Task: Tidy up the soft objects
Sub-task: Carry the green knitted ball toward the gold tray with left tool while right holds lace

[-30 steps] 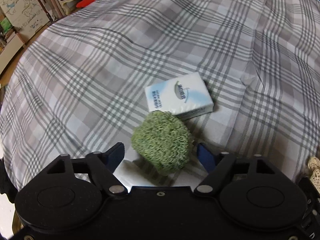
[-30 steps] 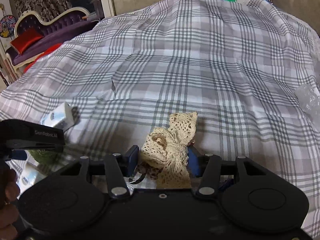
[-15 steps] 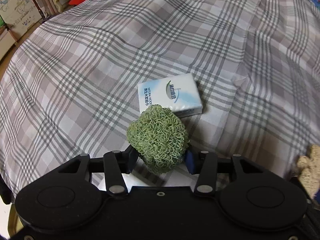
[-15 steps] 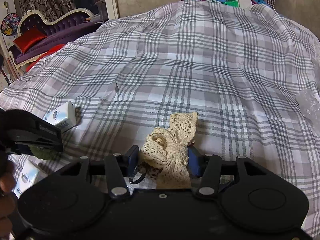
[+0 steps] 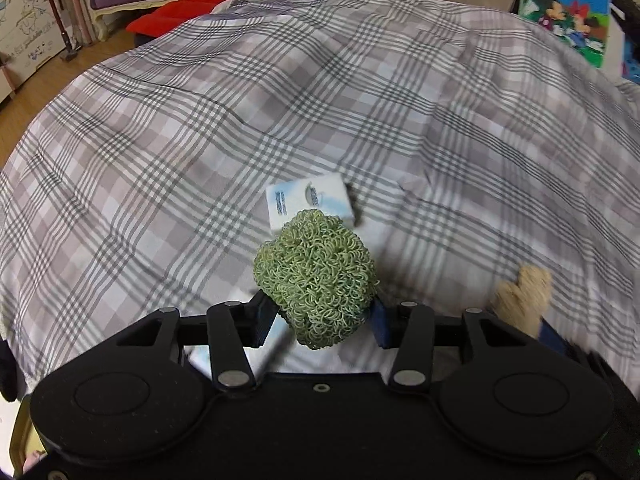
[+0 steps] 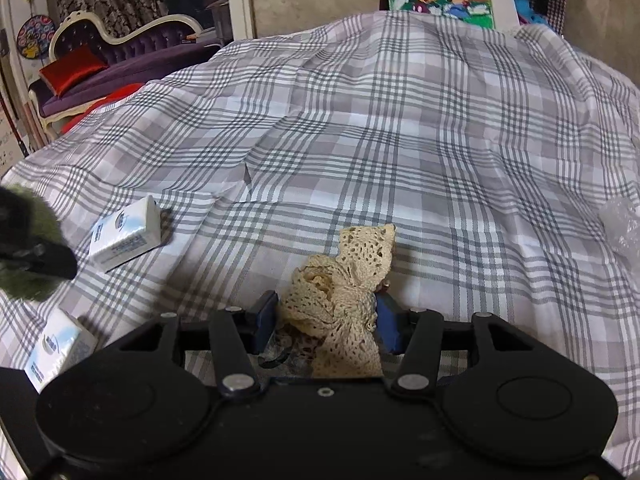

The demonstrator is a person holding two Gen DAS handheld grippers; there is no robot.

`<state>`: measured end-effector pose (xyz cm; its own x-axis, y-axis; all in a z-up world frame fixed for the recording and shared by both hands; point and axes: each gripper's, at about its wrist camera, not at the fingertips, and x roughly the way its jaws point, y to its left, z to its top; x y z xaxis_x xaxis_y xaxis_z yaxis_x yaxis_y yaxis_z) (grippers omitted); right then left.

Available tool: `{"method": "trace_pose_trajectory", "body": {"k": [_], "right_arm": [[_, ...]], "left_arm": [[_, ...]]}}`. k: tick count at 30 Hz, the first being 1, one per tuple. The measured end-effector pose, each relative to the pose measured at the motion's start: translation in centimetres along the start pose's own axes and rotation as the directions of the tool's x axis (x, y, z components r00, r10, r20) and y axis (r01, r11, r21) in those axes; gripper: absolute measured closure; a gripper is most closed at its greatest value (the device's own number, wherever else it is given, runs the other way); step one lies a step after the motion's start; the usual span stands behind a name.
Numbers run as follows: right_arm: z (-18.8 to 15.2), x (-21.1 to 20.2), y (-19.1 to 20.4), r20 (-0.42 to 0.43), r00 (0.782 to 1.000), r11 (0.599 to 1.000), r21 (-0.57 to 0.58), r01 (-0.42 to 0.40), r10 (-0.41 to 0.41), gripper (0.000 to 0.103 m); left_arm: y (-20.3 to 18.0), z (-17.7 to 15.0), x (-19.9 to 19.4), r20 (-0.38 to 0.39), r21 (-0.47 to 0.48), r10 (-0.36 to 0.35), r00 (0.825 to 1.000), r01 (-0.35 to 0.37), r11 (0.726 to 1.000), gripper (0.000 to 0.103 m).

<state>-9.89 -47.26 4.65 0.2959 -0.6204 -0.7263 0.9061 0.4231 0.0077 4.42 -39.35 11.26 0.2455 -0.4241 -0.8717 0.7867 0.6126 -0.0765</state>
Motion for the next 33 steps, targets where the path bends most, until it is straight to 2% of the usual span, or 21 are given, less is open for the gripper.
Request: {"method": "trace_pose_trajectory", "body": {"k": [8, 14, 21, 26, 30, 33], "right_arm": [[-0.2, -0.3, 0.4, 0.024, 1.000, 0.999, -0.033, 0.007, -0.006, 0.052], [-0.7, -1.7, 1.1, 0.084, 0.996, 0.997, -0.082, 0.008, -0.001, 0.052], [-1.5, -3.9, 2.4, 0.169, 0.981, 0.988, -0.138, -0.073, 0.096, 0.052], [-2.3, -4.8, 3.5, 0.193, 0.964, 0.972, -0.182, -0.146, 0.181, 0.052], [-2.9, -5.8, 5.0, 0.223, 0.959, 0.963, -0.242, -0.119, 0.174, 0.052], [-2.6, -7.5, 5.3, 0.216, 0.954, 0.959, -0.238, -0.156, 0.209, 0.052]], "left_arm": [[0.4, -3.9, -5.4, 0.024, 0.013, -0.032, 0.999, 0.032, 0.999, 0.055], [2.9, -7.4, -9.9, 0.053, -0.013, -0.053, 0.997, 0.053, 0.998, 0.055], [8.4, -12.3, -13.2, 0.079, -0.117, 0.041, 0.996, -0.031, 0.993, 0.055], [13.7, -15.6, -14.2, 0.054, -0.253, 0.115, 0.992, -0.097, 0.963, 0.055], [17.9, -18.2, -14.9, 0.033, -0.346, 0.169, 0.985, -0.147, 0.927, 0.055], [20.9, -20.0, -15.4, 0.021, -0.403, 0.206, 0.978, -0.181, 0.897, 0.055]]}}
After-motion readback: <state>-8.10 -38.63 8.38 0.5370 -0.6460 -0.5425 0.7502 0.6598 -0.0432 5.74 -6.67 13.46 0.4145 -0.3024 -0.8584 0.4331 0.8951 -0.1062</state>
